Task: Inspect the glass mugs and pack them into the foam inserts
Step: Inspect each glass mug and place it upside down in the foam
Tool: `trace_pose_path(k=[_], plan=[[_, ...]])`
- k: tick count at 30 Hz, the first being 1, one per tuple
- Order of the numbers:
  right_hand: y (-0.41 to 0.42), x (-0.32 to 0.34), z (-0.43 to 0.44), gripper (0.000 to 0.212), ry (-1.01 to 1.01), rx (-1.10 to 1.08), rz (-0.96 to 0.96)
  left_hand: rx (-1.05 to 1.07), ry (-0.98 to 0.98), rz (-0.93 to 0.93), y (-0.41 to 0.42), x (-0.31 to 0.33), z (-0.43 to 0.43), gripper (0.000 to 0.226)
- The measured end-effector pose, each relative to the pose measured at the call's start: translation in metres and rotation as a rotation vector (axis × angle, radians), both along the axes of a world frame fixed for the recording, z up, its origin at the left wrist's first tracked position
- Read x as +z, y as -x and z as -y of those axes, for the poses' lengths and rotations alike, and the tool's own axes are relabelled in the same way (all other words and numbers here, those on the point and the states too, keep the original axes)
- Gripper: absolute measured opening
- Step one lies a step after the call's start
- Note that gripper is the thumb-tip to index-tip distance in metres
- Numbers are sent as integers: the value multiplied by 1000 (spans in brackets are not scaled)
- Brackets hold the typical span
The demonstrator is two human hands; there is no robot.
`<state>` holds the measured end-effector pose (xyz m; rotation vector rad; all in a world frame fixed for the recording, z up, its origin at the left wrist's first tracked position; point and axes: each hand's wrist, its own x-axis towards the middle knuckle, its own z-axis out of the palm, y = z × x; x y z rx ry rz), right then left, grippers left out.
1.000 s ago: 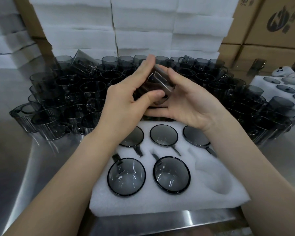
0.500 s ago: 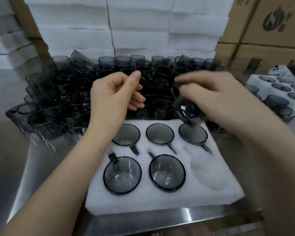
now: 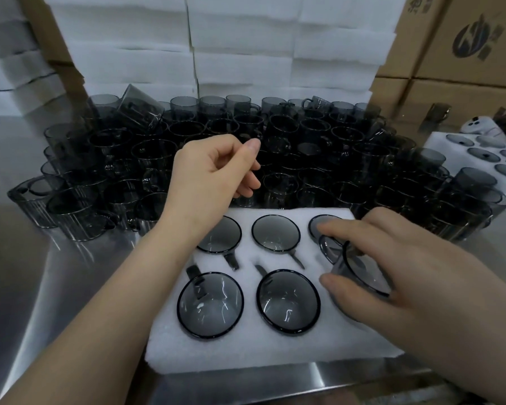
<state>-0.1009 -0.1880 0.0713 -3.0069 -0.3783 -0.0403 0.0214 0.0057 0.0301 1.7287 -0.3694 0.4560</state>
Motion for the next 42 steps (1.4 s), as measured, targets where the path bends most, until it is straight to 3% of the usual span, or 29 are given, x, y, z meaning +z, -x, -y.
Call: trace_pose_path(k=[14, 20, 28, 32, 35, 39, 42], plan=[[-2, 1, 4, 68, -31, 55, -27, -35, -43, -5, 1, -1, -1, 31], [-2, -2, 4, 63, -168, 16, -83, -39, -50, -18, 1, -1, 0, 31], [-3, 0, 1, 65, 66, 17, -91, -43, -46, -21, 1, -1, -1, 31], [-7, -13, -4, 58, 118, 48, 3, -48, -42, -22, 0, -2, -1, 31], [-4, -24, -3, 49, 86, 48, 187, -44, -44, -22, 0, -2, -1, 31], [-4, -21, -6, 74, 222, 153, 31, -41, -52, -24, 0, -3, -1, 31], [-4, -19, 5, 90, 190, 163, -141, -41, -54, -30, 0, -3, -1, 31]])
